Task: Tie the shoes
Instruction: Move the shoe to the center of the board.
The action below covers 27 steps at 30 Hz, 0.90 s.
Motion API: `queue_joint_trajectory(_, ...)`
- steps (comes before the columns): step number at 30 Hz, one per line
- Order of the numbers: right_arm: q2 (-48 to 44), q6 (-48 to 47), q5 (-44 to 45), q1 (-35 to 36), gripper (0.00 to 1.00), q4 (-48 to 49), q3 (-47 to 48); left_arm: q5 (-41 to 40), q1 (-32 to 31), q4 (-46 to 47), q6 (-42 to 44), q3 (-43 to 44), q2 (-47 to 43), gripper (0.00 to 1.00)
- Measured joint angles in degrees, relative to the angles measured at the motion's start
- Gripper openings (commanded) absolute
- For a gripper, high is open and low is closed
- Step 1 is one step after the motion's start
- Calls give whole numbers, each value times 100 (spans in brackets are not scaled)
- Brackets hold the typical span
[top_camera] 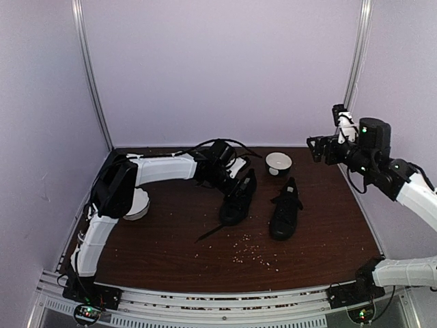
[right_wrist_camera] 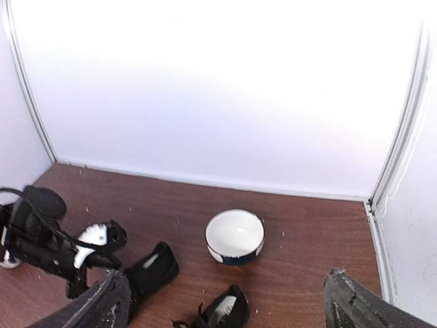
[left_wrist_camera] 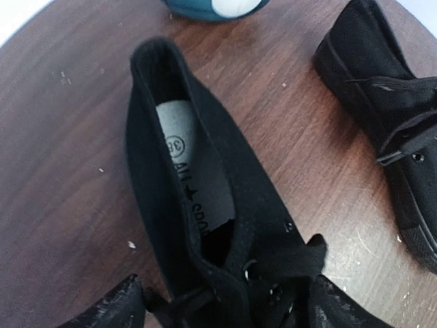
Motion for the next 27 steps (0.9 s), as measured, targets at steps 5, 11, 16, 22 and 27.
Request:
queue_joint_trajectory(5, -892, 511, 17, -28, 100, 1738, -1436, 149, 0, -9, -162, 98, 144, 42)
queue_joint_trajectory(11, -308, 767, -732, -37, 93, 1792, -1392, 481, 0, 188, -431, 17, 133, 0)
queue_joint_trajectory(16, 295, 914, -1665, 111, 85, 1397, -984, 629, 13, 1012, -680, -896, -293, 0)
queue_joint_trajectory(22, 691, 927, -2153, 1119, 81, 520, -1003, 267, 15, 1228, -1672, -3023, -1786, 0)
queue_joint_trajectory(27, 793, 920, -1963, 1668, 78, 280, -1032, 20, 15, 1878, -2319, -4105, -2448, 0)
